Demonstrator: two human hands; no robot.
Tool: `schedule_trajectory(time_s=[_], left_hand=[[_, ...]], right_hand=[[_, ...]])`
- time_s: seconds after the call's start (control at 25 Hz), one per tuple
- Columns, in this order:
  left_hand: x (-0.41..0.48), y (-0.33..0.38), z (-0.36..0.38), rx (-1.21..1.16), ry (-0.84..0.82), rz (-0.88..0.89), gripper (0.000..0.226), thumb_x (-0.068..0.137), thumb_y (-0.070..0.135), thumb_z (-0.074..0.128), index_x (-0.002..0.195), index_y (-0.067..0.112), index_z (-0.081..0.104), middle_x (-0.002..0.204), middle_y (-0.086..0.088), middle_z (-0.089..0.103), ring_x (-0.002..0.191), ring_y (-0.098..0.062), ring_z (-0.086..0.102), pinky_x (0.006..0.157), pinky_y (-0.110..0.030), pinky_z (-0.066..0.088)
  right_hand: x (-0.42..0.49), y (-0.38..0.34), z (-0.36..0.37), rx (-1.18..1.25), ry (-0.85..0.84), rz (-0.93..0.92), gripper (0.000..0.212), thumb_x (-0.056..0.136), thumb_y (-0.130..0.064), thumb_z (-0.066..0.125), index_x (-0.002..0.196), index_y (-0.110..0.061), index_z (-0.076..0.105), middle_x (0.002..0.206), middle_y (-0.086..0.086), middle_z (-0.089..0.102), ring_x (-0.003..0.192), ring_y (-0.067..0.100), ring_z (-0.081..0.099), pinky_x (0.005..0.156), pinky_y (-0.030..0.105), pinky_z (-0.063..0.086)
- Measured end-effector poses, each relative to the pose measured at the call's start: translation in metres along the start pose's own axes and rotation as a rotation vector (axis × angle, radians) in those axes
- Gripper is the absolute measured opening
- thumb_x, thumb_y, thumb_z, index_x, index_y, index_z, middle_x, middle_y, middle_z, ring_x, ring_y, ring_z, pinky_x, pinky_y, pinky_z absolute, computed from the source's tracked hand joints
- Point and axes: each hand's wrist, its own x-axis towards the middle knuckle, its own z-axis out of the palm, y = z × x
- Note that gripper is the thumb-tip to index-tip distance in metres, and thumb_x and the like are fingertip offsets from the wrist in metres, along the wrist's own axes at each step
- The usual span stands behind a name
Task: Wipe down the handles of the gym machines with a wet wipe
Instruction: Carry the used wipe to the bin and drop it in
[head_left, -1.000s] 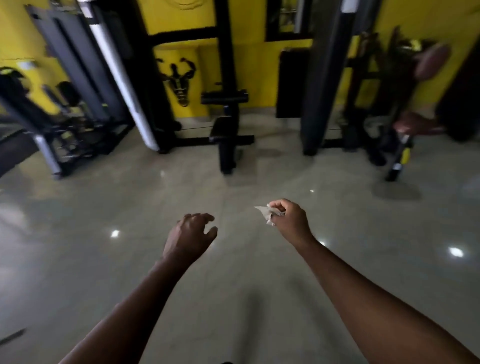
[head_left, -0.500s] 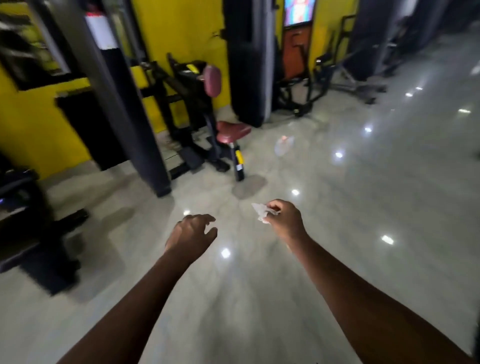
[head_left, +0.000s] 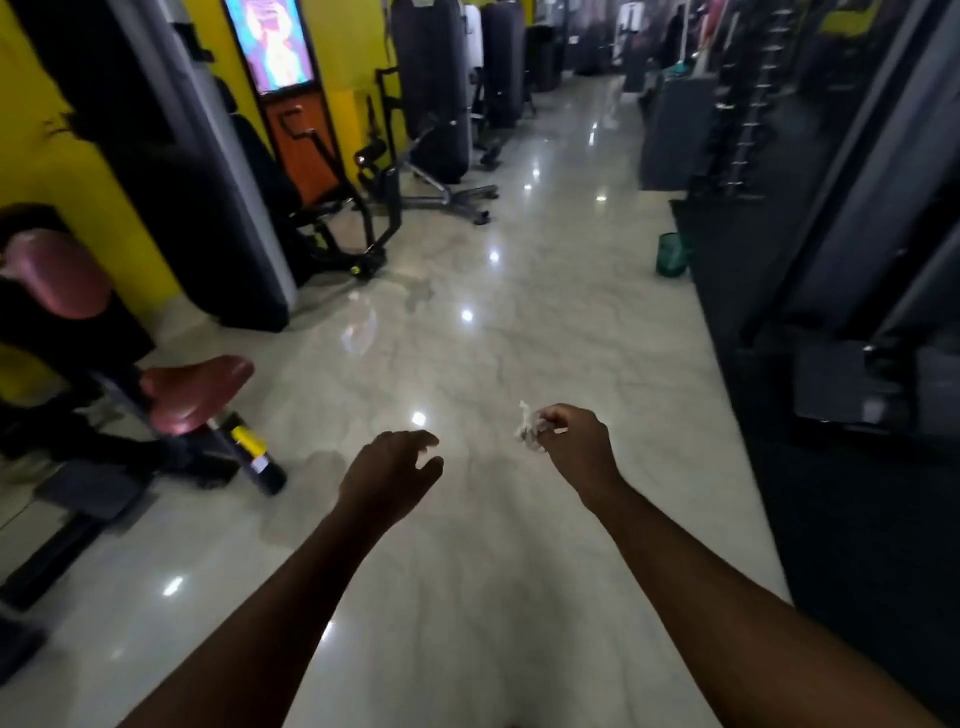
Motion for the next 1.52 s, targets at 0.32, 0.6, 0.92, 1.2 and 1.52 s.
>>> schedule_trajectory(time_s=[0.32,0.6,0.92,1.2,1.52], left_hand=[[0.321,0.029,0.028,-0.055,-0.051,0.179,0.031,0.092,0.035,0.063,0.122,0.025,0.066,0.110,0.008,0.069,0.107,-0.015,0.058,0.090,-0.028,0.044],[0.623,0.031,0.071,-0.090,-0.091,0.329,0.031,0.091,0.035,0.064,0.120,0.025,0.068,0.107,0.008,0.070,0.101,-0.014,0.061,0.085,-0.027,0.046],[0.938,0.103,0.122,-0.102,-0.182,0.488,0.030,0.090,0.038,0.064,0.119,0.029,0.066,0.108,0.012,0.068,0.103,-0.011,0.058,0.085,-0.023,0.043],[1.204,0.212,0.208,-0.074,-0.234,0.551,0.031,0.092,0.040,0.061,0.122,0.032,0.064,0.110,0.014,0.067,0.105,-0.009,0.057,0.086,-0.023,0.043],[1.486,0.347,0.306,-0.125,-0.263,0.606,0.030,0.091,0.038,0.063,0.120,0.030,0.065,0.109,0.013,0.067,0.106,-0.012,0.058,0.090,-0.027,0.045]], right_hand=[[0.275,0.005,-0.029,-0.009,0.189,0.125,0.004,0.082,-0.018,0.070,0.083,-0.014,0.069,0.079,0.001,0.073,0.072,0.015,0.071,0.076,0.037,0.057],[0.525,0.019,-0.018,0.045,0.297,0.221,0.025,0.087,-0.034,0.073,0.083,-0.010,0.069,0.069,-0.005,0.073,0.066,0.004,0.069,0.071,0.024,0.052],[0.800,0.050,-0.070,0.016,0.477,0.310,0.025,0.087,-0.032,0.073,0.078,-0.010,0.066,0.063,-0.010,0.068,0.056,-0.004,0.060,0.064,0.020,0.046],[1.053,0.116,-0.163,-0.025,0.507,0.376,0.024,0.089,-0.035,0.069,0.081,-0.013,0.066,0.067,-0.009,0.066,0.065,0.003,0.061,0.060,0.019,0.042],[1.338,0.191,-0.279,-0.117,0.553,0.412,0.021,0.090,-0.038,0.068,0.089,-0.016,0.067,0.073,-0.010,0.065,0.076,0.010,0.062,0.063,0.024,0.041]])
